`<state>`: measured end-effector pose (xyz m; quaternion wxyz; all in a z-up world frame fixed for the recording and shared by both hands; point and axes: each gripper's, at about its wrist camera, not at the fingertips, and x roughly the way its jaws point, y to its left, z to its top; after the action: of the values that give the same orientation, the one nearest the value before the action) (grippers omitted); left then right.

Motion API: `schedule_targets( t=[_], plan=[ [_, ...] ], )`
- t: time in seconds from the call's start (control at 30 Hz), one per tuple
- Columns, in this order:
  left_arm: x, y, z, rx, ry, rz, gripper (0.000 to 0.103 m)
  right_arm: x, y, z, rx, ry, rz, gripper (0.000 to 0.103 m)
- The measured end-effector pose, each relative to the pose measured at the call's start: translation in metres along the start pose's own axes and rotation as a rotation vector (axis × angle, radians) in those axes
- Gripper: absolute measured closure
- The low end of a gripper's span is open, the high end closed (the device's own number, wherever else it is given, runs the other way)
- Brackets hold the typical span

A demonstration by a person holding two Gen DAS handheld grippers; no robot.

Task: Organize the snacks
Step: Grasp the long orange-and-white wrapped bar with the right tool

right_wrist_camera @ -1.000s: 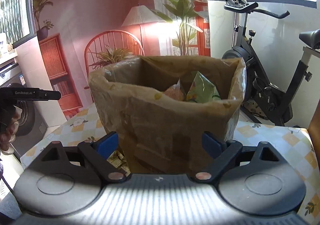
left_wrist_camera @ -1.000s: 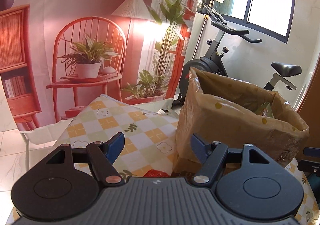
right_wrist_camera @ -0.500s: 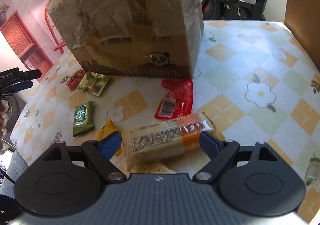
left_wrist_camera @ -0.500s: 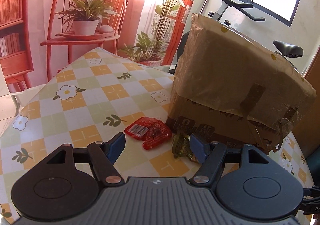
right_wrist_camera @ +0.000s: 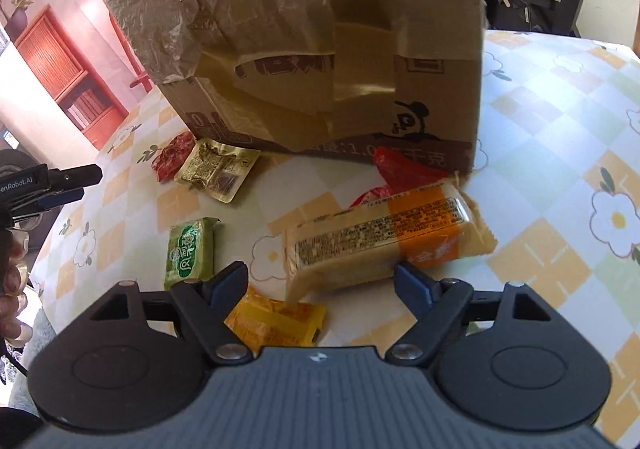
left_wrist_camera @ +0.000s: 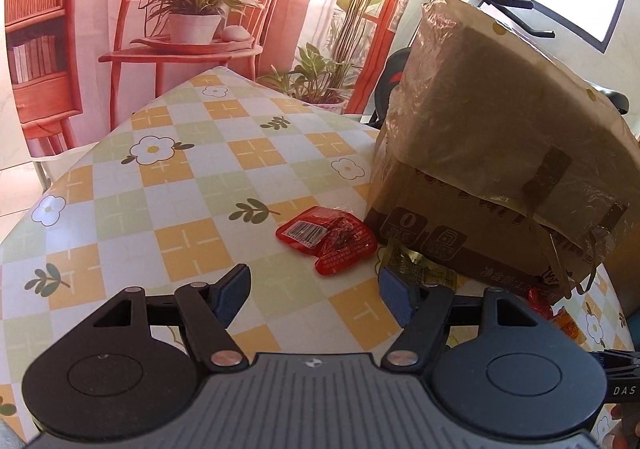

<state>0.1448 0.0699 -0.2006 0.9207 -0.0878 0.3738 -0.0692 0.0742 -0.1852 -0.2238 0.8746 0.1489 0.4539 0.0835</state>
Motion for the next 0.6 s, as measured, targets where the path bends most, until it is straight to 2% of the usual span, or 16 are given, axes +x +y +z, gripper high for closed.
schedule_targets(
  t=[0.13, 0.27, 0.43, 0.6],
  plan=[
    [0.001, 0.003, 0.005, -0.021, -0.004, 0.013, 0.030, 0.002, 0.000, 0.004, -0.001, 0.003, -0.038, 0.020],
    [0.006, 0.007, 0.013, -0.039, -0.007, 0.025, 0.030, -0.014, -0.010, 0.003, -0.017, -0.034, -0.078, 0.020],
    [0.011, 0.008, 0.022, -0.066, -0.014, 0.037, 0.030, -0.018, -0.033, 0.007, -0.023, -0.036, -0.119, 0.020],
    [0.012, 0.003, 0.020, -0.058, -0.005, 0.026, 0.030, -0.008, -0.030, 0.008, -0.188, 0.007, -0.141, 0.018]
  ],
)
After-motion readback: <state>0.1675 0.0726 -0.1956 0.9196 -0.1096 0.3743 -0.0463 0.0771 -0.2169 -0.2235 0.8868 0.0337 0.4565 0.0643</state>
